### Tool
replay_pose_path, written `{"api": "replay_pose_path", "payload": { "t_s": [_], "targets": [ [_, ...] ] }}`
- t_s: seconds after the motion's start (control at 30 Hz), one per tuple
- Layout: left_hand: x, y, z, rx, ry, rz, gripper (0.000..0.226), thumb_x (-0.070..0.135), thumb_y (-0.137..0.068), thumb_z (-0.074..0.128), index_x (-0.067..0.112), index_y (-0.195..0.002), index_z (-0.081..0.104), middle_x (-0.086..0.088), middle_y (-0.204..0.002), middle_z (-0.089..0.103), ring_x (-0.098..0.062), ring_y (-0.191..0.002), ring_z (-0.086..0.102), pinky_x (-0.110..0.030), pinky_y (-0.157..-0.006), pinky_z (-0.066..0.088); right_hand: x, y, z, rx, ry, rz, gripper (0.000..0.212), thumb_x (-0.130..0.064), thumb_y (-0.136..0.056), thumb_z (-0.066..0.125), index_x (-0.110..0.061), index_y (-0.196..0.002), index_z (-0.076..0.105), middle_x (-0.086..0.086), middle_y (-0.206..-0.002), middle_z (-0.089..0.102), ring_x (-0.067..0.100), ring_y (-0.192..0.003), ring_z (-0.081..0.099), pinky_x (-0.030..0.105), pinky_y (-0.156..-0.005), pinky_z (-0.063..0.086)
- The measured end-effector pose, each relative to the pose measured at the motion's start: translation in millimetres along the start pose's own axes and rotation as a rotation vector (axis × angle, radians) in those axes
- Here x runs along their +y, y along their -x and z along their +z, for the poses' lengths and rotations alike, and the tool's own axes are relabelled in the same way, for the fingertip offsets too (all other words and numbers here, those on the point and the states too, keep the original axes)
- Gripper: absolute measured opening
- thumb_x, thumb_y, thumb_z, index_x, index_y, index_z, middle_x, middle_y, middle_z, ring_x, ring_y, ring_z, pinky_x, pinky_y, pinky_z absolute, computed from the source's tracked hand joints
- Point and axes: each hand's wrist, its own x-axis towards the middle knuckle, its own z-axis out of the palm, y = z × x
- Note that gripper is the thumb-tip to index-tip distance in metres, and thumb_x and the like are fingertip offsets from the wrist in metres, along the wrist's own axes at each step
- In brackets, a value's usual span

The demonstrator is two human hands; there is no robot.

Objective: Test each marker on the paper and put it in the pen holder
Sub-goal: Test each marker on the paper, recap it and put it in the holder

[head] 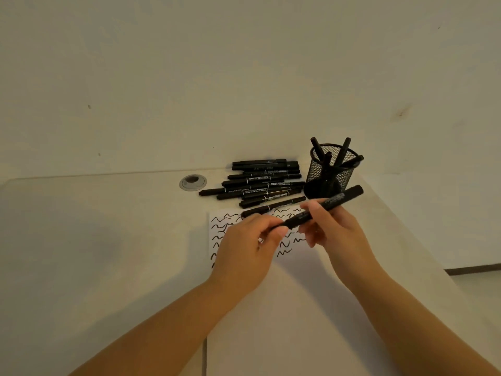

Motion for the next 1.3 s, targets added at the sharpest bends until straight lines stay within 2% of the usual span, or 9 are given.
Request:
{"api": "replay_pose_path", "payload": {
  "t_s": [0.2, 0.4, 0.53, 0.67, 0.8, 0.93, 1.03, 1.2, 1.3],
  "targets": [
    [7.2, 2.6, -0.6, -0.035, -0.318, 0.102, 0.023, 0.047, -0.083, 0.050, 0.031, -0.087, 0.065, 0.018, -0.070, 0.058, 0.002, -0.063, 0.050, -0.010, -0.055, 0.033, 14.2, 7.7, -5.1, 0.059, -0.004, 0.070, 0.024, -0.034, -0.088, 0.053, -0.013, -0.080, 0.061, 0.000, -0.056, 0.064, 0.010, -0.048, 0.053, 0.025, -0.055, 0.047],
    [14.6, 3.7, -1.1, -0.007, -0.519, 0.263, 0.032, 0.042, -0.084, 0.043, 0.023, -0.081, 0.069, 0.010, -0.062, 0.064, -0.009, -0.048, 0.055, -0.018, -0.043, 0.036, 15.2, 8.8, -5.7, 0.072, -0.087, 0.123, 0.026, -0.031, -0.089, 0.052, -0.010, -0.076, 0.059, -0.003, -0.047, 0.055, 0.006, -0.042, 0.044, 0.017, -0.044, 0.039],
    [21.8, 3.1, 1.9, -0.055, -0.550, 0.246, 0.037, 0.039, -0.088, 0.038, 0.019, -0.080, 0.068, 0.007, -0.062, 0.065, -0.015, -0.046, 0.055, -0.024, -0.041, 0.040, 14.6, 7.3, -7.0, 0.094, -0.207, 0.177, 0.024, -0.028, -0.091, 0.052, -0.009, -0.077, 0.058, -0.005, -0.043, 0.049, 0.004, -0.040, 0.040, 0.016, -0.042, 0.036],
    [22.4, 0.3, 6.2, -0.161, -0.358, 0.062, 0.027, 0.037, -0.092, 0.043, 0.021, -0.082, 0.063, 0.010, -0.060, 0.050, -0.014, -0.055, 0.047, -0.028, -0.051, 0.036, 15.1, 7.1, -7.5, 0.121, -0.193, 0.160, 0.025, -0.027, -0.091, 0.052, -0.011, -0.072, 0.056, -0.008, -0.041, 0.046, 0.004, -0.039, 0.038, 0.016, -0.042, 0.034],
    [20.1, -0.4, 5.1, -0.225, -0.095, -0.103, 0.023, 0.030, -0.089, 0.051, 0.028, -0.068, 0.059, 0.007, -0.054, 0.054, -0.014, -0.050, 0.051, -0.032, -0.053, 0.044, 16.2, 5.1, -6.8, 0.097, -0.181, 0.126, 0.025, -0.025, -0.091, 0.051, -0.011, -0.070, 0.053, -0.007, -0.041, 0.042, 0.005, -0.041, 0.034, 0.023, -0.047, 0.030],
    [23.4, -0.1, 3.8, -0.261, 0.090, -0.221, 0.028, 0.027, -0.088, 0.052, 0.031, -0.060, 0.058, 0.016, -0.046, 0.053, 0.001, -0.042, 0.047, -0.009, -0.045, 0.038, 15.8, 3.9, -9.8, 0.044, -0.212, 0.048, 0.023, -0.021, -0.092, 0.049, -0.010, -0.071, 0.054, -0.007, -0.042, 0.040, 0.006, -0.042, 0.033, 0.021, -0.046, 0.029],
    [26.5, -1.4, 3.0, -0.332, 0.202, -0.274, 0.031, 0.026, -0.090, 0.050, 0.026, -0.059, 0.058, 0.013, -0.042, 0.050, 0.001, -0.039, 0.043, -0.007, -0.044, 0.034, 15.1, 3.9, -13.8, -0.022, -0.258, 0.004, 0.021, -0.025, -0.087, 0.051, -0.009, -0.074, 0.055, -0.008, -0.044, 0.040, 0.007, -0.042, 0.034, 0.019, -0.045, 0.031],
    [27.7, -6.3, -8.4, -0.564, 0.778, -0.633, 0.027, 0.026, -0.086, 0.052, 0.014, -0.062, 0.061, 0.009, -0.047, 0.043, -0.001, -0.038, 0.033, -0.009, -0.035, 0.027, 15.8, 4.0, -17.3, -0.123, -0.330, -0.044, 0.023, -0.026, -0.084, 0.056, -0.006, -0.074, 0.051, -0.005, -0.049, 0.039, 0.009, -0.044, 0.033, 0.020, -0.046, 0.030],
    [32.9, -6.9, -9.8, -0.631, 0.971, -0.808, 0.023, 0.030, -0.076, 0.055, 0.016, -0.059, 0.063, 0.010, -0.047, 0.043, -0.001, -0.036, 0.032, -0.008, -0.033, 0.026, 14.7, 2.0, -19.8, -0.175, -0.368, -0.054, 0.020, -0.024, -0.083, 0.050, -0.006, -0.074, 0.049, -0.004, -0.050, 0.039, 0.009, -0.044, 0.032, 0.019, -0.045, 0.030]
  ]
}}
